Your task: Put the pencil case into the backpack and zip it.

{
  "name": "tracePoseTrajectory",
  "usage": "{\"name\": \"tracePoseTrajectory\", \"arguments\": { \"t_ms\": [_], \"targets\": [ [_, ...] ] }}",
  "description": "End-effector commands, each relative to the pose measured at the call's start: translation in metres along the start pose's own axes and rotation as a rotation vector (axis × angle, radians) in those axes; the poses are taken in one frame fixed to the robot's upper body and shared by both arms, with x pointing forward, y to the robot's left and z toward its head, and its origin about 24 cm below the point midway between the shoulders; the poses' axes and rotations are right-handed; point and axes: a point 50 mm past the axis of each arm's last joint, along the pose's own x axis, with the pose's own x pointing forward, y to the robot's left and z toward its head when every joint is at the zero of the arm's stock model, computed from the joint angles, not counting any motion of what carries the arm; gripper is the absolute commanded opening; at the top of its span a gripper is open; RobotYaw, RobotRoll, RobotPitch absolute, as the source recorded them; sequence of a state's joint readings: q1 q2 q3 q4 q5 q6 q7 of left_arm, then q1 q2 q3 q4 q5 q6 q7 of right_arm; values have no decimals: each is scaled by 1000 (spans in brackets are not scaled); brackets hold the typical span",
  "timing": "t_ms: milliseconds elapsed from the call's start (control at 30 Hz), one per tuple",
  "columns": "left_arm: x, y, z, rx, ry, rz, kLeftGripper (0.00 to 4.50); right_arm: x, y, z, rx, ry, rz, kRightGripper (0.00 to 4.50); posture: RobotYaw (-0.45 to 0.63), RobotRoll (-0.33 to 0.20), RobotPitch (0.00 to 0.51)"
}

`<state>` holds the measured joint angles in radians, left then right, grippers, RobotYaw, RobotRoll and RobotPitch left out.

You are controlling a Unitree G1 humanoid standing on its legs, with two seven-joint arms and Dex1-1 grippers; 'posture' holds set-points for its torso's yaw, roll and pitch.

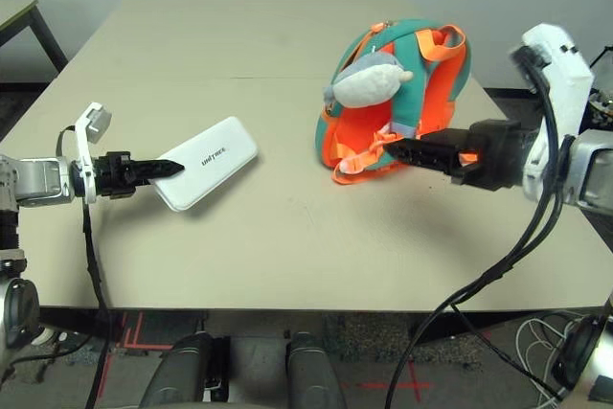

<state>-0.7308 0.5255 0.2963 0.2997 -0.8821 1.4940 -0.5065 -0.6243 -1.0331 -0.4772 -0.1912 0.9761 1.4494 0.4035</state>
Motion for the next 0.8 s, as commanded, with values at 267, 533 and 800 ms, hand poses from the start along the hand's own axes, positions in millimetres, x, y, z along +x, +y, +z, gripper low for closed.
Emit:
{"name": "tracePoseTrajectory", "arguments": {
  "t_ms": [267, 533, 800],
  "targets": [
    [-2, -2, 1, 5, -51, 4, 1453, 33, -16, 2, -41, -71, -79, 4500, -8, 0, 108],
    [-9, 0, -5, -13, -68, 18, 1453, 52, -29, -1, -102, -64, -115, 4500, 31, 0, 118],
    [-10, 0, -10, -18, -77, 26, 1453, 69, -36, -4, -137, -57, -109, 4500, 47, 0, 122]
  ]
}}
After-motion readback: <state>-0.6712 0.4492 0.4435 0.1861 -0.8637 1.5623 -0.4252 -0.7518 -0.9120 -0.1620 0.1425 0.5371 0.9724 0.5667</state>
